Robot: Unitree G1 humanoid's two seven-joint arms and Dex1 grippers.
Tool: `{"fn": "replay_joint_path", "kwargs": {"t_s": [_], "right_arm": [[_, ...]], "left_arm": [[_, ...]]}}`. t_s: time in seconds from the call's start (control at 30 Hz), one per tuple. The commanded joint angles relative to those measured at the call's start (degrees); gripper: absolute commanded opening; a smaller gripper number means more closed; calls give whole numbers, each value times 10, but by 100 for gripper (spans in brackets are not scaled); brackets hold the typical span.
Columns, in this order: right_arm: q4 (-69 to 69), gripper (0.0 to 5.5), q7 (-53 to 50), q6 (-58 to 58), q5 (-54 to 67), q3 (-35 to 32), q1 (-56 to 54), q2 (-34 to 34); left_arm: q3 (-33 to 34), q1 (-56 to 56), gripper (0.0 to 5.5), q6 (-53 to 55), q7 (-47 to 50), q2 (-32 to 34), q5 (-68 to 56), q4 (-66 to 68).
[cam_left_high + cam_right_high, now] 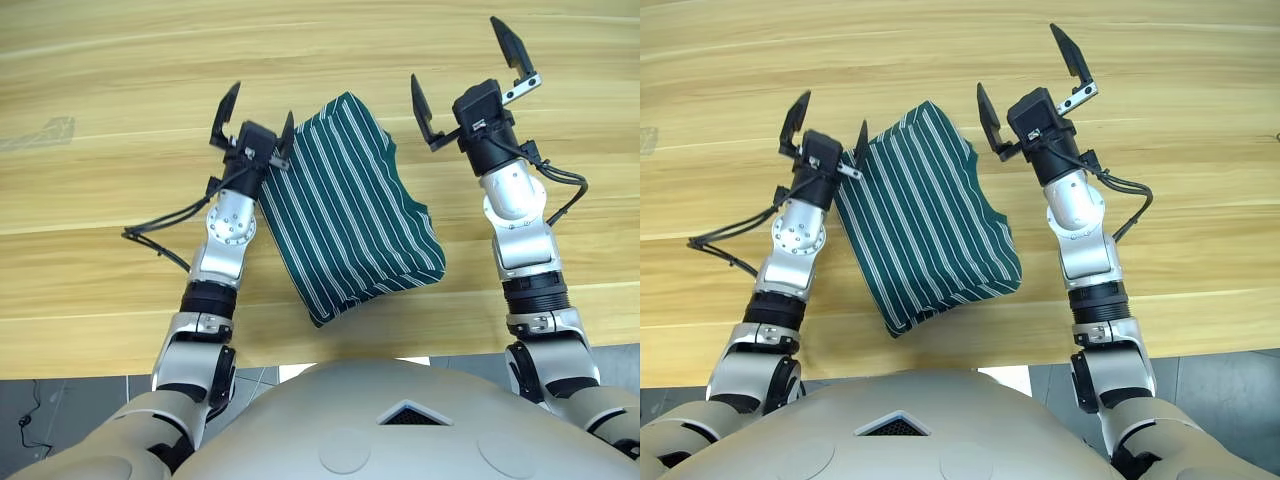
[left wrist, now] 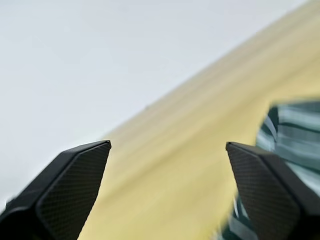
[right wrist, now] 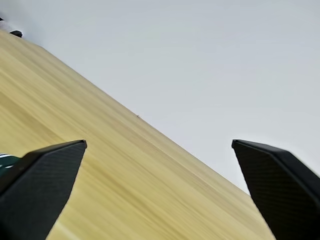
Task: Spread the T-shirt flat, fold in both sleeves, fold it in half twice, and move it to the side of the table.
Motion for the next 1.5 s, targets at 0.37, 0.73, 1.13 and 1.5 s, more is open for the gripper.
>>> {"fn": "replay_joint_path", "kwargs": {"t_s": [0.37, 0.73, 1.13, 1.5], "right_arm": [[541, 540, 77, 20, -134, 174, -297, 99], [657, 540, -19, 62, -172, 207, -319, 55], [627, 540, -46, 26, -148, 191, -248, 55], [112, 540, -50, -59, 6, 3, -152, -47]], "left_arm": [[62, 32, 427, 60, -40, -14, -109, -151], [46, 56, 427, 55, -22, -25, -69, -153], [27, 55, 427, 47, -20, -34, -43, -129], [48, 62, 427, 36, -35, 4, -43, -164]]}}
